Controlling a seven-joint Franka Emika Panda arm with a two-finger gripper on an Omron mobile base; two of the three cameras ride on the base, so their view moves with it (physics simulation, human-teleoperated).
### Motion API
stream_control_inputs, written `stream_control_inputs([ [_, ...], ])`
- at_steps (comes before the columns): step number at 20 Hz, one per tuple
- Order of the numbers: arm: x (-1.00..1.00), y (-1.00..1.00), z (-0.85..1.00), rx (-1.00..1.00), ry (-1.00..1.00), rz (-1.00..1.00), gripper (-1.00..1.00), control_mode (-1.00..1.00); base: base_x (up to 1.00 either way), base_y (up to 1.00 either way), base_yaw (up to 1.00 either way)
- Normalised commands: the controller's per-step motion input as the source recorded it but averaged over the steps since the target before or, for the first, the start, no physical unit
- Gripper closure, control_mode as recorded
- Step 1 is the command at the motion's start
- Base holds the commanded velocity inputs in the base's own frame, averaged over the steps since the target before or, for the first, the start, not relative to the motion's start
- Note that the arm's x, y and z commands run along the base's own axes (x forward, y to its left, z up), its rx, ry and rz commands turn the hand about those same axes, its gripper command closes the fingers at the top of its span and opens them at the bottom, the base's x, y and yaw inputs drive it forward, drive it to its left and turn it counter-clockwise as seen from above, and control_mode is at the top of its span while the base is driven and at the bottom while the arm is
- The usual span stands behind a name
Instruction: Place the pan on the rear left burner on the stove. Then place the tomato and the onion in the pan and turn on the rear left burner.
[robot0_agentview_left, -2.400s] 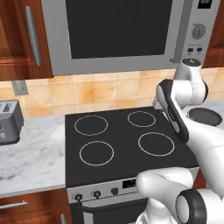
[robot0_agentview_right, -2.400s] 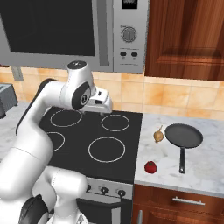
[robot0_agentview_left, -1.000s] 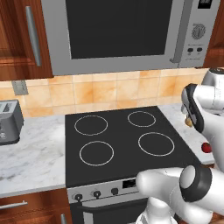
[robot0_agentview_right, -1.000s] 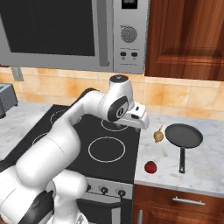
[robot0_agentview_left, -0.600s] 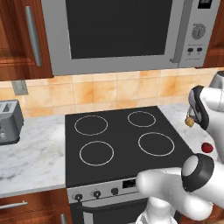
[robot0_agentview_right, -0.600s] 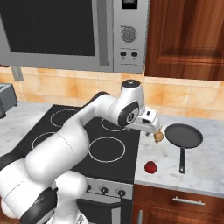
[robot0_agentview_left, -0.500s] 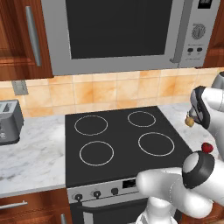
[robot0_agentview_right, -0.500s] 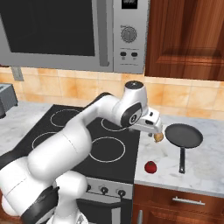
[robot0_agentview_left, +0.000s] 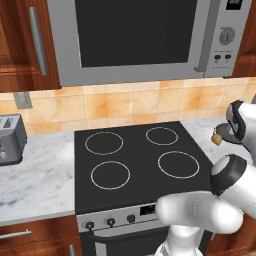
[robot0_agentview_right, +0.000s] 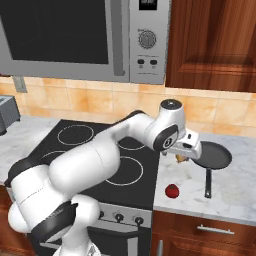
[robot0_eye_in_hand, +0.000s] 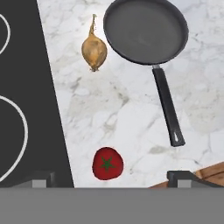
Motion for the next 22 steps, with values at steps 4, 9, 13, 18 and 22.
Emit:
stream_control_inputs([
  [4, 0.1, -0.45, -0.15, 0.0, 0.0, 0.0, -1.0, -1.0, 0.0, 0.0, 0.0],
  [9, 0.09, -0.45, -0.2, 0.0, 0.01, 0.0, -1.0, -1.0, 0.0, 0.0, 0.0],
  [13, 0.06, -0.44, -0.22, 0.0, 0.01, 0.0, -1.0, -1.0, 0.0, 0.0, 0.0],
  [18, 0.04, -0.45, -0.22, 0.0, 0.01, 0.0, -1.0, -1.0, 0.0, 0.0, 0.0],
  [22, 0.06, -0.43, -0.21, 0.0, 0.01, 0.0, -1.0, -1.0, 0.0, 0.0, 0.0],
])
